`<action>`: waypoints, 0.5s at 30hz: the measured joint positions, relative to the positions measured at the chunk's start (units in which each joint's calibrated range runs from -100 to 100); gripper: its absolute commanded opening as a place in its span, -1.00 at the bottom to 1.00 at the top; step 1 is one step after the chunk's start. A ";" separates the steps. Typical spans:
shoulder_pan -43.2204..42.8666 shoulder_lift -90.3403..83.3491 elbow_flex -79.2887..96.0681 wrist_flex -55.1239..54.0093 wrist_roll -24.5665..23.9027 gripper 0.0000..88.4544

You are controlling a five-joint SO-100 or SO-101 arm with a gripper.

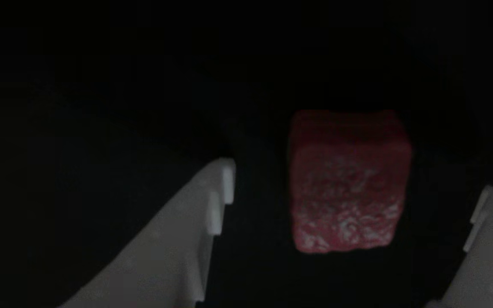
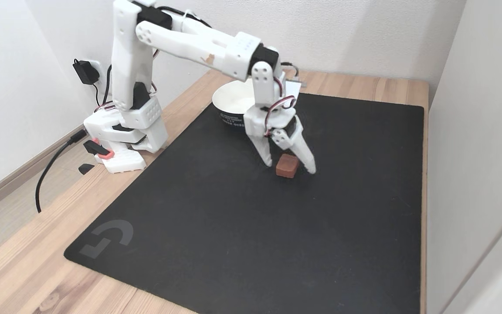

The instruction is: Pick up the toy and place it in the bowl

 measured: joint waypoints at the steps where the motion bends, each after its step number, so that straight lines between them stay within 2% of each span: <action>1: 0.00 0.33 -0.09 0.00 0.00 -0.11; 6: -0.75 1.33 -0.76 0.00 0.05 -0.11; 8: -0.92 1.58 -0.85 0.00 0.05 -0.19; 11: -0.92 1.67 -0.85 0.00 0.05 -0.45; 13: -0.92 1.67 -0.85 0.00 0.05 -0.75; 15: -0.92 1.67 -0.85 0.00 0.05 -0.85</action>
